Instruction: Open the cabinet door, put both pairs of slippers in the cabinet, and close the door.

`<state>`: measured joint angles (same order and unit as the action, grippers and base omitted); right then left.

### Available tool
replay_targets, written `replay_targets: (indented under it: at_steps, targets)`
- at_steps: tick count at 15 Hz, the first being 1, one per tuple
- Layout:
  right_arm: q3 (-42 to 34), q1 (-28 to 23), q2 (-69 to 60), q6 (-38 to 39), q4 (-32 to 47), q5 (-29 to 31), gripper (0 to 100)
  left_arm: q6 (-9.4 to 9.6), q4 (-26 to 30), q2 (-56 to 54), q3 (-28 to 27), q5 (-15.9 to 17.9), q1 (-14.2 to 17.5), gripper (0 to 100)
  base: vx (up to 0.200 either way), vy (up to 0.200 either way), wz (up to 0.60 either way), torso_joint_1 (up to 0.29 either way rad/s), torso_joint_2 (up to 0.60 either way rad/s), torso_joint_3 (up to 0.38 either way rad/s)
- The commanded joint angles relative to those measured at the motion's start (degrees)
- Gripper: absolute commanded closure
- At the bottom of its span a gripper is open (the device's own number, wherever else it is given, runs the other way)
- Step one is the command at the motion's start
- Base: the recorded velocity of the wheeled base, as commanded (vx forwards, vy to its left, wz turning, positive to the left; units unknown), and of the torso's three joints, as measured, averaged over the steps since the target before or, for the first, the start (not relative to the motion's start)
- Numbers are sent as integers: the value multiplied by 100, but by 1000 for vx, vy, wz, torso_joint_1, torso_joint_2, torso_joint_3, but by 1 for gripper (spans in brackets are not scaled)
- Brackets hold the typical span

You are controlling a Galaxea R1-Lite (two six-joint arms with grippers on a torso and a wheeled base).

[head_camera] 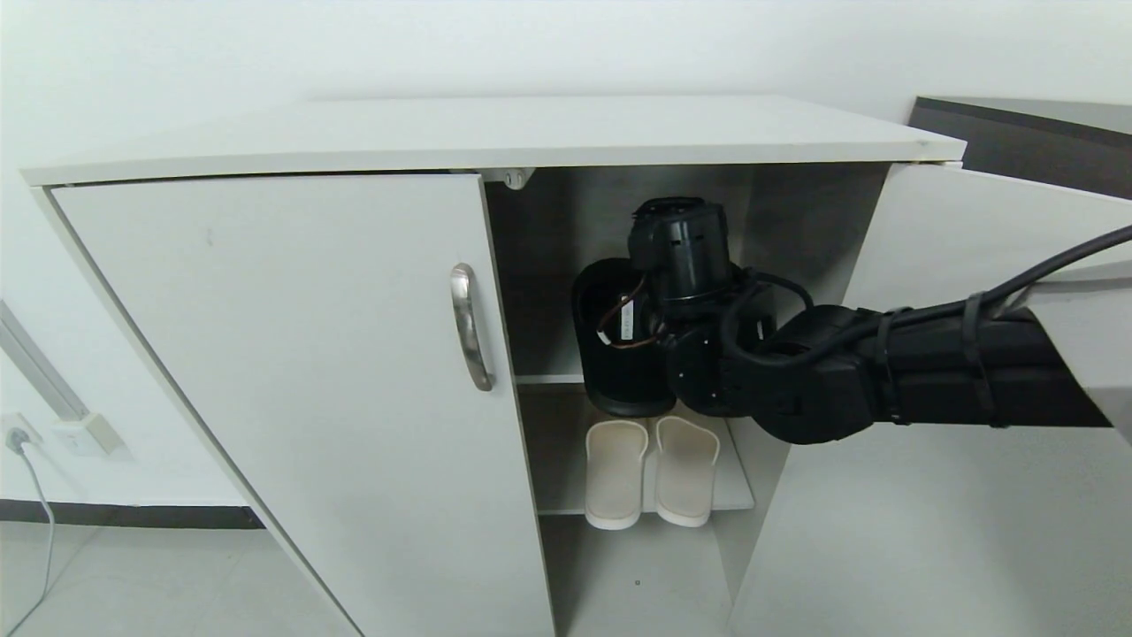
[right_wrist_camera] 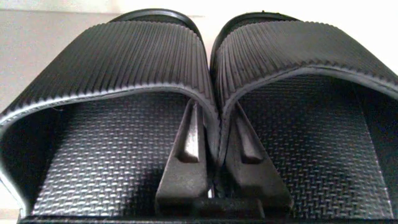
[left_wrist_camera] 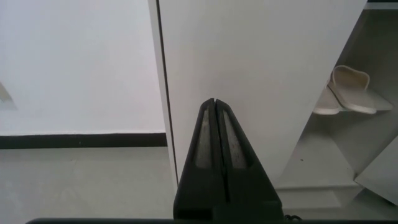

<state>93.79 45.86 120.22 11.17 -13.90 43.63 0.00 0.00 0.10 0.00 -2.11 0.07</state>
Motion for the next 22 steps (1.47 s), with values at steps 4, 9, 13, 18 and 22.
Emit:
replay_targets:
  at_steps: [4,9,13,18,22]
  targets:
    - [499,-156,484,-18,19,-74,100,0,0,-1,0,-9,1,100,0,0,0,0,0,0]
    - [640,-227,669,-53,19,-83,100,-9,0,-1,0,-9,1,100,0,0,0,0,0,0]
    - [640,-227,695,-53,71,-83,100,-9,0,-1,0,-9,1,100,0,0,0,0,0,0]
    - [614,-218,669,-44,177,-83,0,-18,0,-1,0,-18,1,100,0,0,0,0,0,0]
    - [315,-33,274,-18,168,-56,0,-18,0,-1,0,-18,1,100,0,0,0,0,0,0]
